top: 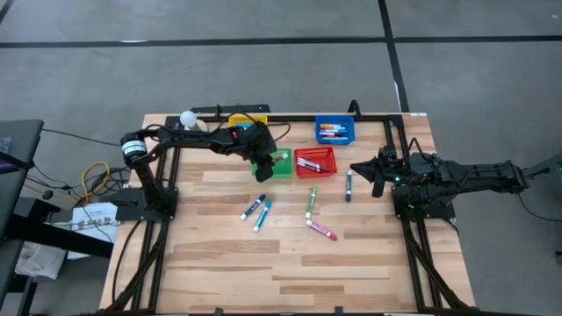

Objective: Pick & Place Markers
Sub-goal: Put the large red marker into the green bin

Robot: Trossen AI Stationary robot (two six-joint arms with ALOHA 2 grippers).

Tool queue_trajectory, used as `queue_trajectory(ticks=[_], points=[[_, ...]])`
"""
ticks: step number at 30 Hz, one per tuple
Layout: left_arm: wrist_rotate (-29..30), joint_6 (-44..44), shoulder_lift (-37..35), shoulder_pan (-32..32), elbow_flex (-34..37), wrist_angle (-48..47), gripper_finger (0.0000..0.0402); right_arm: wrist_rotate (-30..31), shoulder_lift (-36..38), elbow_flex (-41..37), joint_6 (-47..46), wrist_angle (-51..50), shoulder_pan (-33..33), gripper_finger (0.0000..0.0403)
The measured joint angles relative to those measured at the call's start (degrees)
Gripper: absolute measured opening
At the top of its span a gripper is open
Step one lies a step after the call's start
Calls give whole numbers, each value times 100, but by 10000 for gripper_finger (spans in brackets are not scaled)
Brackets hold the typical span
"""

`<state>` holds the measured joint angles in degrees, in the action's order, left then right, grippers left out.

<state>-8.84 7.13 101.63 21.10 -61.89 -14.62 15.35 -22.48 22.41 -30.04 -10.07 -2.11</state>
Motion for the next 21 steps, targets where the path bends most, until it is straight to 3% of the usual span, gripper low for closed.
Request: queue_trajectory(ticks=[21], points=[[-3, 12, 509, 75, 2, 201, 77, -2, 2, -2, 0, 26, 0, 0]])
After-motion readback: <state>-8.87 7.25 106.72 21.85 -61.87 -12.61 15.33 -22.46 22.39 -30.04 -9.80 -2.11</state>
